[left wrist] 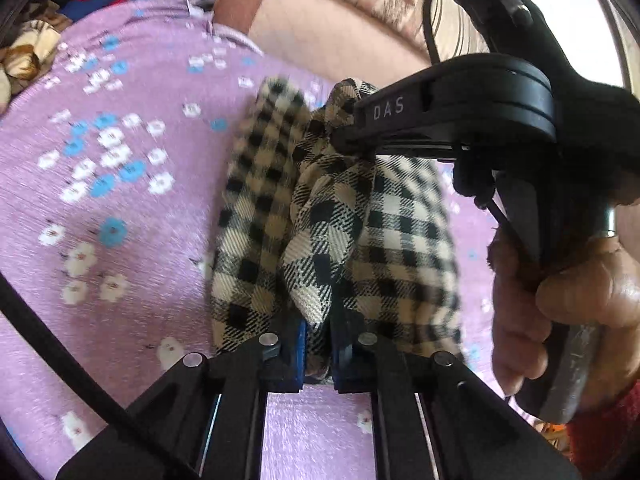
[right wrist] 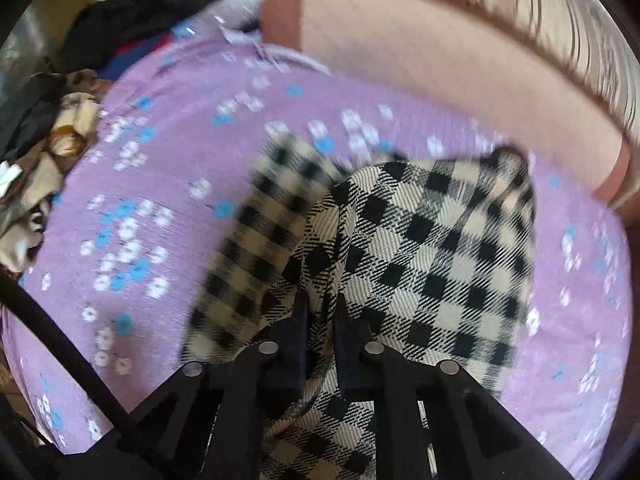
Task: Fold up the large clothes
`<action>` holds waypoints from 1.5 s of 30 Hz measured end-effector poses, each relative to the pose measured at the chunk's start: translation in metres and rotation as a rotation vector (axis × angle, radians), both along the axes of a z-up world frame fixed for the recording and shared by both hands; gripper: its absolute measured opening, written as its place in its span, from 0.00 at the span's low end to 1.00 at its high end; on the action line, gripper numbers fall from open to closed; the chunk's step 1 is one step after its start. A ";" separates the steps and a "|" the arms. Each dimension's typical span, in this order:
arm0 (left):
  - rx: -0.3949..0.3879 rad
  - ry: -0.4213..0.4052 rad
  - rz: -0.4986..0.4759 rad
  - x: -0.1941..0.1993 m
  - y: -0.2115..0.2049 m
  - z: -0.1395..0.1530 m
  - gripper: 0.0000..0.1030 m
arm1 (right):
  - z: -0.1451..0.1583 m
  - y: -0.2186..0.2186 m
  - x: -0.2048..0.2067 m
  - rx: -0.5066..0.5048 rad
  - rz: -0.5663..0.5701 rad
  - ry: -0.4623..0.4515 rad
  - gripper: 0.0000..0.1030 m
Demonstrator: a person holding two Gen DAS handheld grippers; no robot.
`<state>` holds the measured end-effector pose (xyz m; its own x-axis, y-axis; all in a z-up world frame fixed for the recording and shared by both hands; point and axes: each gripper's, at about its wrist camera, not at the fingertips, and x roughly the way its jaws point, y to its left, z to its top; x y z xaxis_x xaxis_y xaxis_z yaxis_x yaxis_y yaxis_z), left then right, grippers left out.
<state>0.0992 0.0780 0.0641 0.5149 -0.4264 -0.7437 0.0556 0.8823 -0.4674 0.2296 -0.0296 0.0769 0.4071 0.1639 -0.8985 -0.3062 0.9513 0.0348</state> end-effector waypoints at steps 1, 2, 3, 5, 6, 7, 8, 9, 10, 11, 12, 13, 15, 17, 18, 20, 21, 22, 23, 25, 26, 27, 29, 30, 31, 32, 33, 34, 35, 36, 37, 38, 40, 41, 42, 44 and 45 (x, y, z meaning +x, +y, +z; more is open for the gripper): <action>-0.003 -0.012 0.012 -0.002 0.006 0.006 0.08 | 0.009 0.002 -0.002 0.016 0.006 -0.015 0.11; -0.005 -0.022 0.028 -0.003 0.014 0.011 0.08 | 0.020 0.005 -0.003 0.046 0.014 -0.028 0.11; -0.009 -0.027 0.049 -0.005 0.025 0.015 0.08 | 0.026 0.007 -0.001 0.061 0.022 -0.032 0.11; -0.015 -0.012 0.065 -0.006 0.040 0.014 0.06 | 0.032 0.016 0.002 0.079 0.031 -0.032 0.11; -0.012 0.019 0.080 -0.004 0.048 0.006 0.06 | 0.030 0.022 0.005 0.082 0.035 -0.029 0.11; -0.003 0.051 0.089 -0.001 0.051 -0.002 0.06 | 0.025 0.028 0.007 0.085 0.036 -0.019 0.11; 0.010 0.083 0.093 0.002 0.053 -0.012 0.06 | 0.015 0.033 0.011 0.084 0.035 -0.003 0.11; 0.019 0.104 0.096 0.002 0.052 -0.018 0.06 | 0.002 0.038 0.013 0.077 0.034 0.018 0.11; 0.034 0.132 0.098 0.002 0.050 -0.028 0.06 | -0.012 0.043 0.014 0.069 0.035 0.039 0.11; 0.045 0.145 0.095 0.000 0.047 -0.034 0.06 | -0.025 0.045 0.014 0.059 0.039 0.053 0.14; 0.056 0.154 0.090 0.002 0.045 -0.038 0.06 | -0.036 0.046 0.015 0.055 0.047 0.062 0.20; 0.069 0.159 0.089 0.002 0.042 -0.041 0.06 | -0.042 0.046 0.014 0.060 0.056 0.065 0.22; 0.085 0.155 0.091 0.001 0.037 -0.042 0.06 | -0.039 0.044 0.014 0.081 0.072 0.069 0.34; 0.080 0.157 0.095 -0.001 0.037 -0.041 0.06 | -0.029 0.043 0.012 0.105 0.092 0.082 0.41; 0.071 0.159 0.099 0.000 0.039 -0.041 0.06 | -0.018 0.041 0.009 0.122 0.102 0.068 0.41; 0.053 0.163 0.104 -0.002 0.042 -0.044 0.06 | 0.008 0.031 0.004 0.194 0.112 0.022 0.41; 0.043 0.167 0.108 -0.002 0.043 -0.044 0.06 | 0.017 0.025 0.001 0.222 0.105 -0.006 0.41; 0.039 0.168 0.117 -0.002 0.044 -0.045 0.06 | 0.028 0.018 -0.003 0.245 0.095 -0.046 0.41; 0.037 0.170 0.118 -0.001 0.045 -0.046 0.06 | 0.032 0.014 -0.004 0.251 0.088 -0.067 0.41; 0.042 0.169 0.120 0.003 0.047 -0.048 0.06 | 0.030 0.016 -0.001 0.233 0.075 -0.066 0.34; 0.046 0.166 0.120 0.002 0.047 -0.047 0.06 | 0.019 0.020 0.004 0.210 0.075 -0.042 0.22; 0.053 0.162 0.120 0.002 0.046 -0.047 0.06 | 0.010 0.024 0.008 0.190 0.078 -0.021 0.20; 0.074 0.151 0.118 0.002 0.043 -0.047 0.06 | -0.015 0.037 0.022 0.144 0.070 0.018 0.20; 0.086 0.143 0.119 0.001 0.042 -0.046 0.06 | -0.030 0.046 0.031 0.108 0.058 0.033 0.20; 0.094 0.138 0.121 0.000 0.041 -0.044 0.07 | -0.041 0.052 0.038 0.077 0.046 0.039 0.20; 0.102 0.134 0.122 -0.001 0.039 -0.042 0.08 | -0.050 0.055 0.044 0.060 0.031 0.047 0.21; 0.107 0.132 0.121 -0.001 0.038 -0.041 0.10 | -0.054 0.056 0.048 0.072 0.011 0.041 0.26; 0.111 0.133 0.118 -0.002 0.039 -0.039 0.12 | -0.052 0.055 0.051 0.087 -0.002 0.035 0.30; 0.115 0.130 0.119 -0.003 0.039 -0.037 0.15 | -0.050 0.055 0.052 0.104 -0.008 0.046 0.34; 0.126 0.121 0.125 -0.003 0.041 -0.034 0.18 | -0.045 0.055 0.051 0.111 -0.003 0.049 0.33; 0.149 0.106 0.136 -0.006 0.043 -0.029 0.25 | -0.039 0.052 0.048 0.113 0.001 0.037 0.33; 0.172 0.085 0.151 -0.009 0.045 -0.024 0.33 | -0.026 0.046 0.041 0.128 -0.003 0.008 0.34; 0.258 0.012 0.213 -0.019 0.051 -0.007 0.50 | -0.008 0.031 0.026 0.165 -0.030 -0.026 0.35; 0.297 -0.028 0.251 -0.024 0.054 0.001 0.65 | 0.003 0.013 0.012 0.202 -0.060 -0.046 0.41; 0.329 -0.081 0.297 -0.032 0.059 0.013 0.72 | 0.011 -0.001 0.001 0.226 -0.083 -0.062 0.49; 0.360 -0.203 0.390 -0.052 0.072 0.037 0.90 | 0.023 -0.034 -0.025 0.267 -0.123 -0.091 0.55; 0.379 -0.253 0.434 -0.062 0.078 0.048 0.92 | 0.028 -0.050 -0.042 0.278 -0.137 -0.105 0.55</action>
